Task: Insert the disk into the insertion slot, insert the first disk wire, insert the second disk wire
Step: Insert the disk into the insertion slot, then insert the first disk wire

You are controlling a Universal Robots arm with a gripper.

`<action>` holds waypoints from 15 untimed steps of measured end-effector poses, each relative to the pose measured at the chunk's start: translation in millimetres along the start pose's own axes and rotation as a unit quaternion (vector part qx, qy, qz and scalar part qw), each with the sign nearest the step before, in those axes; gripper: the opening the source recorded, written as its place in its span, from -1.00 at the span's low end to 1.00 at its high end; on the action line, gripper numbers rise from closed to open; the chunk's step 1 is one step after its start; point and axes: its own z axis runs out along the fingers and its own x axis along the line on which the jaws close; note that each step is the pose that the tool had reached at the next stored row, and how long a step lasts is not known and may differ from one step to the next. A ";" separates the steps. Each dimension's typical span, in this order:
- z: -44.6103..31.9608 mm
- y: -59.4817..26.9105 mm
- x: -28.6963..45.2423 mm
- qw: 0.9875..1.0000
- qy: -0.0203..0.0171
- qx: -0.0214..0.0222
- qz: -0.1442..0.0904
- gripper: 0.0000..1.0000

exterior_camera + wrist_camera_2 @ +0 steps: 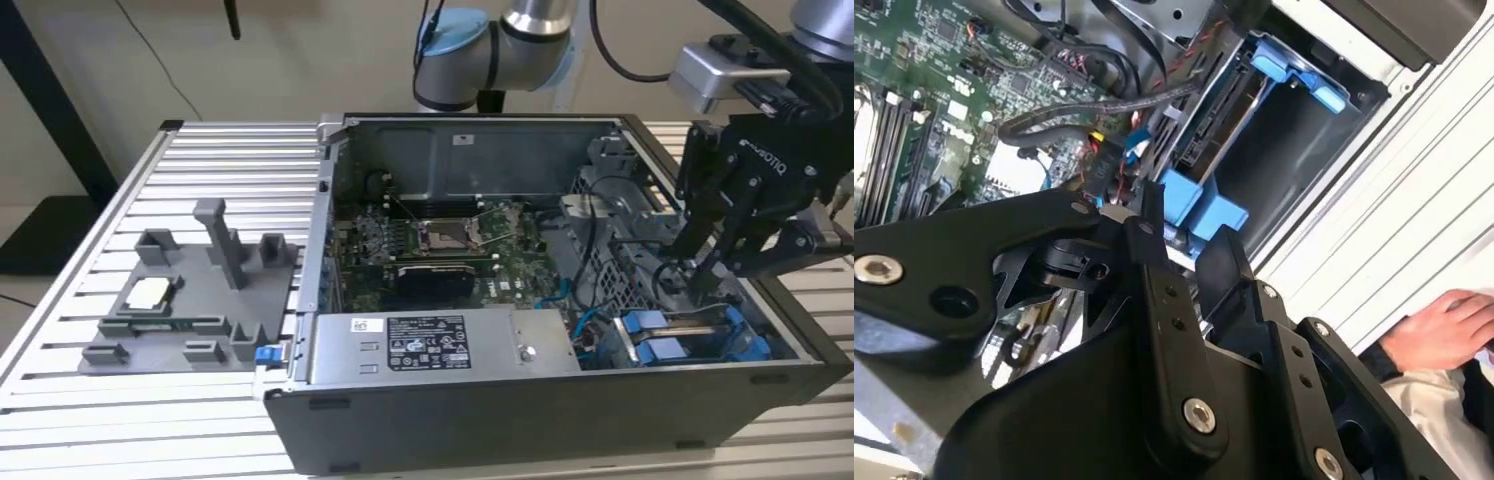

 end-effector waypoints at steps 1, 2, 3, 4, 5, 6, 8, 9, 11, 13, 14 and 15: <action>-1.7 0.1 -1.0 1.000 0.000 0.000 0.000 -0.18; -2.8 0.2 -2.5 1.000 0.000 0.000 0.000 -0.18; -2.9 0.3 -4.0 1.000 -0.001 0.000 0.000 -0.18; -2.9 0.5 -5.9 1.000 -0.002 0.000 0.000 -0.18; -3.0 0.6 -7.6 1.000 -0.004 0.000 0.000 -0.18; -3.0 0.7 -9.3 1.000 -0.006 0.000 0.000 -0.18; -3.0 0.8 -13.0 1.000 -0.012 0.000 0.000 -0.18; -2.9 0.9 -14.3 1.000 -0.016 0.000 0.000 -0.18; -1.8 0.8 -15.4 1.000 -0.023 0.000 -0.001 -0.18; -0.2 0.9 -15.8 1.000 -0.025 0.002 -0.001 -0.18; 0.6 0.8 -15.8 1.000 -0.026 0.003 -0.001 -0.18; 1.4 0.8 -15.8 1.000 -0.027 0.005 -0.001 -0.18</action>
